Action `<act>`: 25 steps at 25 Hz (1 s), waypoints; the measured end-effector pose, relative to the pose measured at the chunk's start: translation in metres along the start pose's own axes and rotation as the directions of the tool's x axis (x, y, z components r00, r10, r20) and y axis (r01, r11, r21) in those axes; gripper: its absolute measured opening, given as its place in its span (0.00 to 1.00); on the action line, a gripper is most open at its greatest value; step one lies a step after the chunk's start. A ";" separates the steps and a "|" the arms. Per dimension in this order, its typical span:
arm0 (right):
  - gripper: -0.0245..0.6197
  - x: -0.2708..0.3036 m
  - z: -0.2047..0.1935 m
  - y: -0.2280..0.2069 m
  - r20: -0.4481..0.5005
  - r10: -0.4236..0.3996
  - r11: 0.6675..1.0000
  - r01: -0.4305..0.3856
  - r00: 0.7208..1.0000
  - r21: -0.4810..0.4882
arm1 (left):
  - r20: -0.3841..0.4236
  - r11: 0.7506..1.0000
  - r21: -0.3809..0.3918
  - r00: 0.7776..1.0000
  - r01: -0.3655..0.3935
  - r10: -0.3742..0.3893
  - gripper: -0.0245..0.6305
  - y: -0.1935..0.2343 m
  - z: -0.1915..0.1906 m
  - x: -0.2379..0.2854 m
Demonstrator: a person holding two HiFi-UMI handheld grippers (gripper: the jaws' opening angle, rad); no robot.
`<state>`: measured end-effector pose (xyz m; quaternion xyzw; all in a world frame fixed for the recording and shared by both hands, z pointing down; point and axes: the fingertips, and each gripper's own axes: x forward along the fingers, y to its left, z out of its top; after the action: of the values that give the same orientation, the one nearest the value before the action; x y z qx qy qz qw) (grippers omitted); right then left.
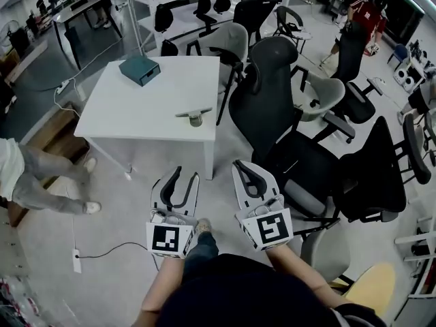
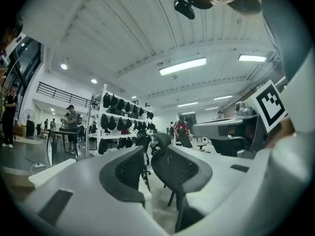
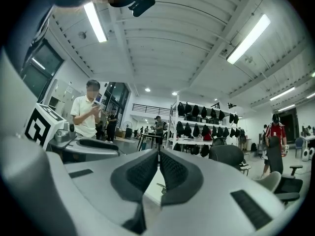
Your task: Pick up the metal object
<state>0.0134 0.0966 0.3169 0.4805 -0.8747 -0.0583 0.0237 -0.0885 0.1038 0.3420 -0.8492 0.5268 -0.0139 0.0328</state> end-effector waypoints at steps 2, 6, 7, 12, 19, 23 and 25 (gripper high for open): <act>0.08 0.026 -0.004 -0.006 -0.004 -0.010 1.000 0.010 1.000 0.001 | -0.013 1.000 0.008 1.000 0.009 -0.009 0.23 0.019 -0.008 0.018; 0.08 0.073 -0.017 -0.015 -0.018 -0.025 1.000 0.025 1.000 0.004 | -0.030 0.999 0.021 0.999 0.033 -0.032 0.23 0.054 -0.023 0.051; 0.08 0.082 -0.020 -0.017 -0.023 -0.032 0.999 0.032 0.999 0.009 | -0.026 0.999 0.022 0.999 0.041 -0.041 0.23 0.061 -0.025 0.058; 0.08 0.108 -0.033 -0.034 -0.047 -0.076 0.997 0.077 0.996 0.029 | -0.030 0.996 0.013 0.996 0.083 -0.083 0.23 0.077 -0.034 0.090; 0.08 0.140 -0.049 -0.052 -0.082 -0.094 0.995 0.097 0.992 0.039 | -0.075 0.993 -0.013 0.991 0.113 -0.114 0.23 0.095 -0.051 0.123; 0.08 0.168 -0.060 -0.065 -0.083 -0.074 0.996 0.078 0.994 0.038 | -0.089 0.994 -0.006 0.990 0.109 -0.109 0.23 0.105 -0.060 0.148; 0.08 0.184 -0.065 -0.073 -0.084 -0.057 0.998 0.060 0.995 0.031 | -0.097 0.995 0.004 0.990 0.104 -0.103 0.23 0.110 -0.065 0.164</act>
<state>-0.0181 -0.1018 0.3692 0.5084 -0.8593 -0.0243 0.0500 -0.1181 -0.0941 0.3973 -0.8735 0.4831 -0.0589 0.0103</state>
